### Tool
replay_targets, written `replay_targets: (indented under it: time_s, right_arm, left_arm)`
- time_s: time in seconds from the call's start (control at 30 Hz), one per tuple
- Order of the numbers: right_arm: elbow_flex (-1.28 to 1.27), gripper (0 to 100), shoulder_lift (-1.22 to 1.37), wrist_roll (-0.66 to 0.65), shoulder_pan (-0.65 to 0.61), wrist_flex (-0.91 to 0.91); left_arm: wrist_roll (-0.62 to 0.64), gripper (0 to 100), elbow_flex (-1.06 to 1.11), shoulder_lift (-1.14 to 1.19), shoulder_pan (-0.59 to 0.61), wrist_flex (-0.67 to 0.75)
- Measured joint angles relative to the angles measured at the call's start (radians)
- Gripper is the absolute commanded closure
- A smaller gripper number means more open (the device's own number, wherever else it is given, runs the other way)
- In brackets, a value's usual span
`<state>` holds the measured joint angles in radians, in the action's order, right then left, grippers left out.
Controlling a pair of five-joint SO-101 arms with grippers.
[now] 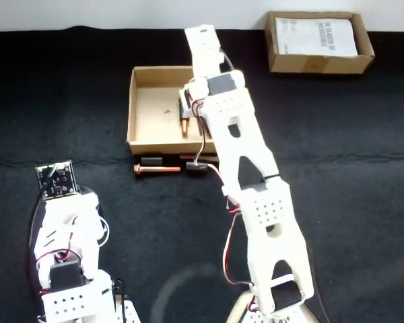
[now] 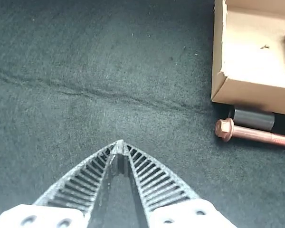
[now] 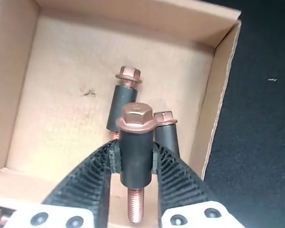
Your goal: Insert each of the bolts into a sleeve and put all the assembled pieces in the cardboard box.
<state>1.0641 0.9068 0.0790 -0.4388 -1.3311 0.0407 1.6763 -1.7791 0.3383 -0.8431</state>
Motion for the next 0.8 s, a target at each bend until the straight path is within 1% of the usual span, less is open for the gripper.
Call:
replay_targets:
  time_s: [0.13,0.37,0.43,0.53,0.6,0.8]
  right_arm:
    - [0.006,99.1,0.051,-0.015,0.000,-0.002]
    - [0.009,98.8,0.133,-0.137,-0.005,-0.017]
    - [0.018,96.1,0.135,-0.178,-0.008,-0.028]
    - [0.068,87.4,0.135,-0.270,-0.021,-0.081]
    - [0.103,83.2,0.135,-0.299,-0.035,-0.118]
    - [0.233,82.1,0.095,-0.315,-0.057,-0.212]
  left_arm:
    - [0.000,98,0.000,0.000,0.000,-0.003]
    - [-0.005,98,0.000,0.000,0.000,-0.003]
    - [-0.005,98,0.000,0.000,0.000,-0.003]
    - [-0.005,98,0.000,0.000,0.000,0.000]
    - [-0.005,98,0.000,0.000,0.000,0.000]
    - [-0.005,98,0.000,0.000,0.000,0.000]
